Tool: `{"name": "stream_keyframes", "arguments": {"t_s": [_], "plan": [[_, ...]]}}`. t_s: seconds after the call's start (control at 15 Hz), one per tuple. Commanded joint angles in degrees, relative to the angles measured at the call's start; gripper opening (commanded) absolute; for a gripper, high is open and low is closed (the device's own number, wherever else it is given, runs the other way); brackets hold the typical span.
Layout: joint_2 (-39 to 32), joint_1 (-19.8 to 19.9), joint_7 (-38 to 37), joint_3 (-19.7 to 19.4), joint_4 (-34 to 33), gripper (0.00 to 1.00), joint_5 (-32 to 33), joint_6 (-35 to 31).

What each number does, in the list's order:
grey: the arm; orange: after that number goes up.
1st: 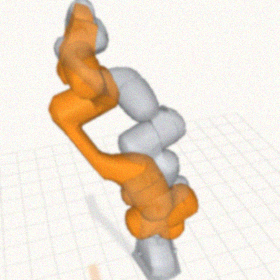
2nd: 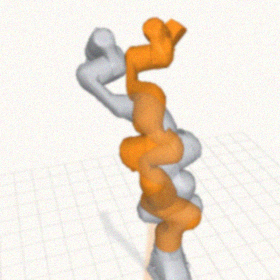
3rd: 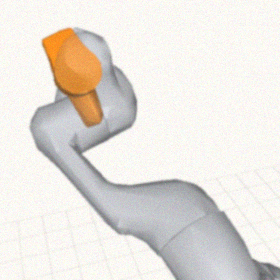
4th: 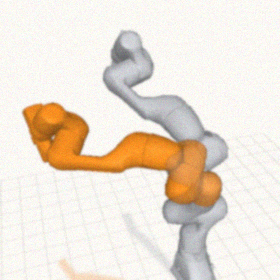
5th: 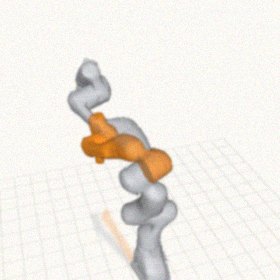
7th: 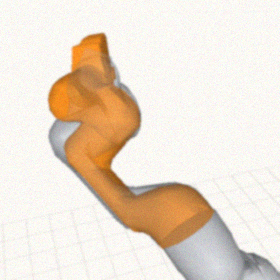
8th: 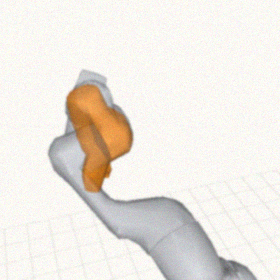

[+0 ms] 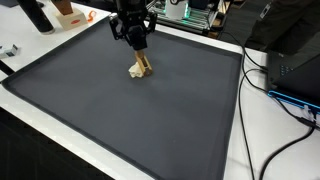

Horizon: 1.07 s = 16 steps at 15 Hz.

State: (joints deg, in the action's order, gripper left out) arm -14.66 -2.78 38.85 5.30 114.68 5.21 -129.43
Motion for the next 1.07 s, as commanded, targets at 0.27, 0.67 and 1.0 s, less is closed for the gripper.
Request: {"name": "stream_keyframes", "arguments": {"t_s": [0.27,0.67,1.0], "plan": [[-1.7,1.6,4.0,1.0,0.6,0.23,-2.1,-1.3],[-2.1,1.0,-0.1,-0.3,0.9,0.23,1.5,-5.5],[-1.8,0.9,-1.8,-0.6,0.8,0.23,3.5,-5.6]]}}
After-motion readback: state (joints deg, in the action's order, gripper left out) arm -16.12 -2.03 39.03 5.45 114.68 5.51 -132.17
